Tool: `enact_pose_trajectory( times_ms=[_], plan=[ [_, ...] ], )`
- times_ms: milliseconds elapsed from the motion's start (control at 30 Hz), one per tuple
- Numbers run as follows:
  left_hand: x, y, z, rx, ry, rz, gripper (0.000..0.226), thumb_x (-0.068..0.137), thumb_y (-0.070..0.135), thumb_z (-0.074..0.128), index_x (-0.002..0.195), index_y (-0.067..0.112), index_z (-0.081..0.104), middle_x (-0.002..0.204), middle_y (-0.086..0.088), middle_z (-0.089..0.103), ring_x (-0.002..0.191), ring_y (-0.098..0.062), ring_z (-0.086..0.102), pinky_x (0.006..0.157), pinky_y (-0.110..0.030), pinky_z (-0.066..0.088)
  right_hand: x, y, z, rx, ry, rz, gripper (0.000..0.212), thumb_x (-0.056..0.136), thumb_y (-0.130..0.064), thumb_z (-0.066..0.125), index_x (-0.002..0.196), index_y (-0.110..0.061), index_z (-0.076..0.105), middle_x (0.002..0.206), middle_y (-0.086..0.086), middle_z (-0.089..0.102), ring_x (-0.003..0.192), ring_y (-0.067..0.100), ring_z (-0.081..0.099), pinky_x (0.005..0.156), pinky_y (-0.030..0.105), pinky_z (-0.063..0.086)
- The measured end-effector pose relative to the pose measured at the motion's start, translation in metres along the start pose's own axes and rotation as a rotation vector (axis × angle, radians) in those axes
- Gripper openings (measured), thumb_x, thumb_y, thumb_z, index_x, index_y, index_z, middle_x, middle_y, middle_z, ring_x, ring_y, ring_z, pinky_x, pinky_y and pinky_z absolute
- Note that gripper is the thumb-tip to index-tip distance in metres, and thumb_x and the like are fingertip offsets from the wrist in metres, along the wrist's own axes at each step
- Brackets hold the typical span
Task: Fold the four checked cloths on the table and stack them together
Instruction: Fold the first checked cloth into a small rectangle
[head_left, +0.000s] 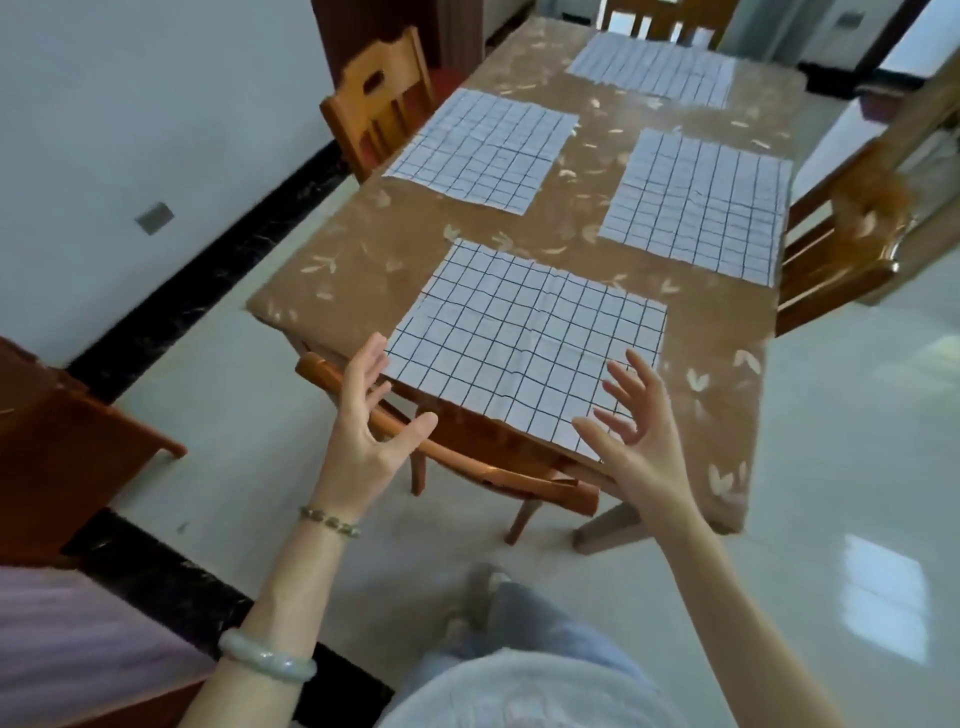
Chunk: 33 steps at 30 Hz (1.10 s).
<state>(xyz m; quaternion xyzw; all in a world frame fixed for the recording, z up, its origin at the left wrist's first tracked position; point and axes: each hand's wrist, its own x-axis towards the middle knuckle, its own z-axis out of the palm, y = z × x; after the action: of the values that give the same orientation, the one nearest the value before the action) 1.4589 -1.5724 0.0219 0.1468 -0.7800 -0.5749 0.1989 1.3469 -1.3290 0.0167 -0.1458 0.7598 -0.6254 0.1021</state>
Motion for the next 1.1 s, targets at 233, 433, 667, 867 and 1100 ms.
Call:
enact_pose_trajectory(
  times_ms=[233,433,667,867,1100],
  plan=[
    [0.035,-0.016,0.002,-0.021,-0.08,0.003,0.081,0.073,0.033,0.072,0.14,0.041,0.027,0.149,0.014,0.034,0.137,-0.003,0.032,0.114,-0.039,0.032,0.021,0.005,0.01,-0.04,0.088,0.025,0.079,0.081,-0.014,0.074,0.141,-0.038,0.028,0.142,-0.008,0.043,0.127,0.003,0.045,0.098,0.021,0.044],
    [0.078,-0.027,-0.002,-0.018,-0.11,0.005,0.08,0.076,0.02,0.072,0.144,0.03,0.03,0.148,0.014,0.037,0.138,-0.005,0.033,0.115,-0.041,0.031,0.057,0.008,0.018,-0.02,0.092,0.037,0.079,0.081,-0.014,0.074,0.141,-0.039,0.029,0.137,-0.015,0.045,0.127,0.002,0.045,0.098,0.021,0.044],
    [0.141,-0.03,0.007,0.002,-0.16,0.007,0.082,0.074,0.034,0.071,0.145,0.028,0.031,0.148,0.012,0.037,0.138,-0.006,0.034,0.114,-0.041,0.031,0.108,0.011,0.017,0.016,0.114,0.066,0.08,0.081,-0.01,0.074,0.142,-0.035,0.028,0.138,-0.013,0.045,0.127,0.003,0.045,0.097,0.02,0.045],
    [0.186,-0.035,0.016,0.047,-0.219,-0.002,0.082,0.074,0.037,0.071,0.145,0.029,0.03,0.149,0.013,0.035,0.138,-0.005,0.033,0.115,-0.036,0.031,0.137,0.024,0.01,0.007,0.11,0.094,0.08,0.081,-0.012,0.074,0.143,-0.036,0.029,0.136,-0.02,0.043,0.128,0.001,0.044,0.099,0.023,0.044],
    [0.22,-0.052,0.029,0.105,-0.362,-0.151,0.085,0.075,0.038,0.072,0.146,0.032,0.025,0.147,0.023,0.03,0.135,0.007,0.029,0.115,-0.028,0.027,0.156,0.04,0.007,-0.039,0.131,0.153,0.081,0.082,-0.013,0.074,0.144,-0.035,0.027,0.135,-0.024,0.041,0.128,-0.001,0.043,0.1,0.023,0.044]
  ],
)
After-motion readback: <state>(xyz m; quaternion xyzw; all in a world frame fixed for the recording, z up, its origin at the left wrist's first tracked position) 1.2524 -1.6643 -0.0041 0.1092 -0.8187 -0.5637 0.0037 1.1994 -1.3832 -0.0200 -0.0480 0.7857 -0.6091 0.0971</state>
